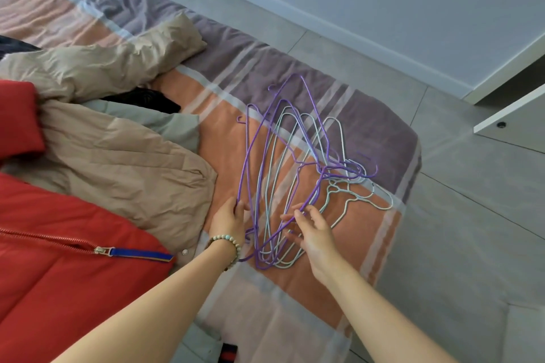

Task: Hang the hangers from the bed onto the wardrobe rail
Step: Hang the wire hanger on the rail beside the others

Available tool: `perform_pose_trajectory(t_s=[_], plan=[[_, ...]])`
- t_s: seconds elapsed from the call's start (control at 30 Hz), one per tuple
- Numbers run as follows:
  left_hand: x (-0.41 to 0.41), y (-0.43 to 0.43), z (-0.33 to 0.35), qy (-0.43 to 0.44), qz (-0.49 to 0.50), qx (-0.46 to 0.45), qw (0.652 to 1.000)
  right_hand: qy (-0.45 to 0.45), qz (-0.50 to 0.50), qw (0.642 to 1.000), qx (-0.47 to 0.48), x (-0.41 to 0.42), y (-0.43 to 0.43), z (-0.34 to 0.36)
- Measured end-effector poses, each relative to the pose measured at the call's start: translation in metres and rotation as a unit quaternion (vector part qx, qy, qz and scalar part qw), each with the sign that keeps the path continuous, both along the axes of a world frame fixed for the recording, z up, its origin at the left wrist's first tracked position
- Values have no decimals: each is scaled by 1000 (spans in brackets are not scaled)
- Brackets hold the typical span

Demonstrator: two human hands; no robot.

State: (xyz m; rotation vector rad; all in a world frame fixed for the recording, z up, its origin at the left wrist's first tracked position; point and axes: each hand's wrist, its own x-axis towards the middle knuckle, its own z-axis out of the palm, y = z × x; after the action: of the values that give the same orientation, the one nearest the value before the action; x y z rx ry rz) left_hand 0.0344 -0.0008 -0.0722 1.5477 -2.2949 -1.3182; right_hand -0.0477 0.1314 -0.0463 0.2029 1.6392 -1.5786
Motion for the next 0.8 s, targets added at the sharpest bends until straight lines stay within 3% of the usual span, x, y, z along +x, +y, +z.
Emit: perform_pose_trajectory(t_s=[0.2, 0.33, 0.57, 0.7, 0.8], plan=[[-66, 17, 90, 91, -4, 19, 996, 44, 35, 993, -104, -38, 18, 102], [-111, 40, 167, 165, -33, 79, 983, 117, 45, 984, -128, -73, 43, 193], [-167, 81, 328, 151, -237, 186, 941, 280, 6, 952, -123, -112, 101, 356], [-188, 118, 433, 145, -313, 310, 886, 374, -50, 920, -105, -123, 143, 448], [-188, 158, 517, 151, -403, 272, 861, 442, -101, 887, -83, -123, 185, 518]])
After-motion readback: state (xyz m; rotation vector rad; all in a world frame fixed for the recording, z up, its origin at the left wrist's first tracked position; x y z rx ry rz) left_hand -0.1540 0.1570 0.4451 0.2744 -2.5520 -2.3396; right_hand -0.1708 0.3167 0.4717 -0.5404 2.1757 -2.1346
